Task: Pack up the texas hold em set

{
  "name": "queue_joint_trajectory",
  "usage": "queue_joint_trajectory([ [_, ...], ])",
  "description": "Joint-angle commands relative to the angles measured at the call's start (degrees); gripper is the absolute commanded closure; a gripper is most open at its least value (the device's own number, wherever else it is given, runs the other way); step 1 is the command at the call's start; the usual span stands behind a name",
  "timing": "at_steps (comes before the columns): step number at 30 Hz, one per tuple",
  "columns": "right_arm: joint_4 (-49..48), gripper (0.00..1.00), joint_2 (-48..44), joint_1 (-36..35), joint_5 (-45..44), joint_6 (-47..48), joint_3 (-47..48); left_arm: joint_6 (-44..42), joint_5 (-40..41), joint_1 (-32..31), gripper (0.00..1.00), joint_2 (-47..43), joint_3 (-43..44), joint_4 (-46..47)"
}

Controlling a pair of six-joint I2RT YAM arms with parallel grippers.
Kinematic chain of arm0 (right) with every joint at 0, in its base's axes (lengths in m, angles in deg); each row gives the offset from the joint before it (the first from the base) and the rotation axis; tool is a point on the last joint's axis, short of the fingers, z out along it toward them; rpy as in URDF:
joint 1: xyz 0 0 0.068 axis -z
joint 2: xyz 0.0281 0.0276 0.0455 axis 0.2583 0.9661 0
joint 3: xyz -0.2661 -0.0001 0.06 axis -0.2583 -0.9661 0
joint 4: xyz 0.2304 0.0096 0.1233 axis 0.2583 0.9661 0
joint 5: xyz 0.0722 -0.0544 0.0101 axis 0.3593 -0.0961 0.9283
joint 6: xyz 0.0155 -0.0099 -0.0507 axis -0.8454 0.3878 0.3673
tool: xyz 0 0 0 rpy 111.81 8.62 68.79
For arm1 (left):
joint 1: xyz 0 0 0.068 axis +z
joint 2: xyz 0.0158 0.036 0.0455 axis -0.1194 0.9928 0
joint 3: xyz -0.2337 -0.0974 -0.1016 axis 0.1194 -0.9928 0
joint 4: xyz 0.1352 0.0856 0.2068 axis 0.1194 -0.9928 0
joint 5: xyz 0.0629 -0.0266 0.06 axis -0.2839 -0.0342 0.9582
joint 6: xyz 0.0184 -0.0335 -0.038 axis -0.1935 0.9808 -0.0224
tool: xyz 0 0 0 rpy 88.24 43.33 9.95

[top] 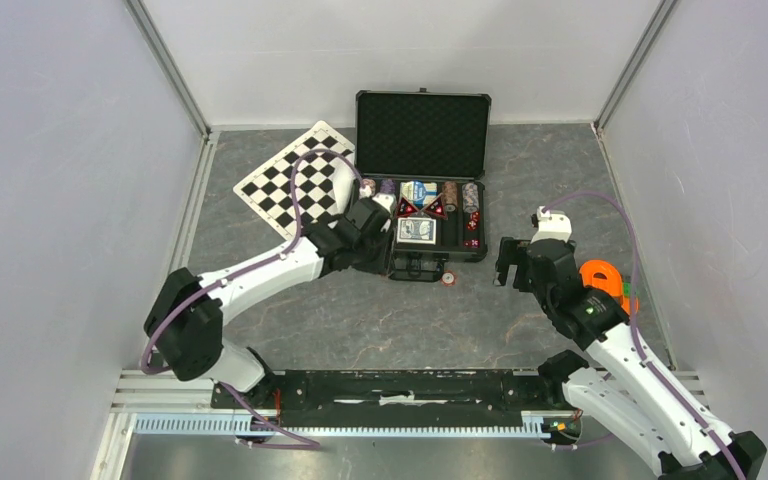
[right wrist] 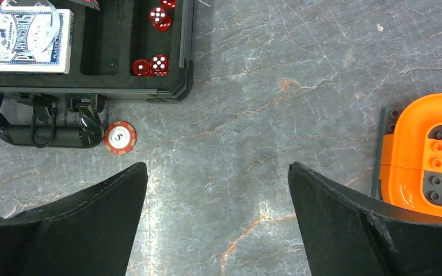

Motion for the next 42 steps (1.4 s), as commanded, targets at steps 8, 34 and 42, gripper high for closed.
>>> queue_joint_trajectory([
  [8, -2.51, 0.02, 1.59, -0.11, 0.31, 0.95, 2.25, -7.8, 2.39, 6.22, 0.58, 10.17, 17.09, -1.34],
  [34, -4.45, 0.01, 5.19, -0.04, 0.97, 2.29, 2.6, -10.71, -0.56, 13.66, 0.57, 21.24, 25.11, 0.2],
  [42, -4.45, 0.01, 4.92, -0.03, 1.3, 2.31, 2.59, -9.5, -5.99, 16.2, 0.54, 20.67, 22.35, 2.33],
])
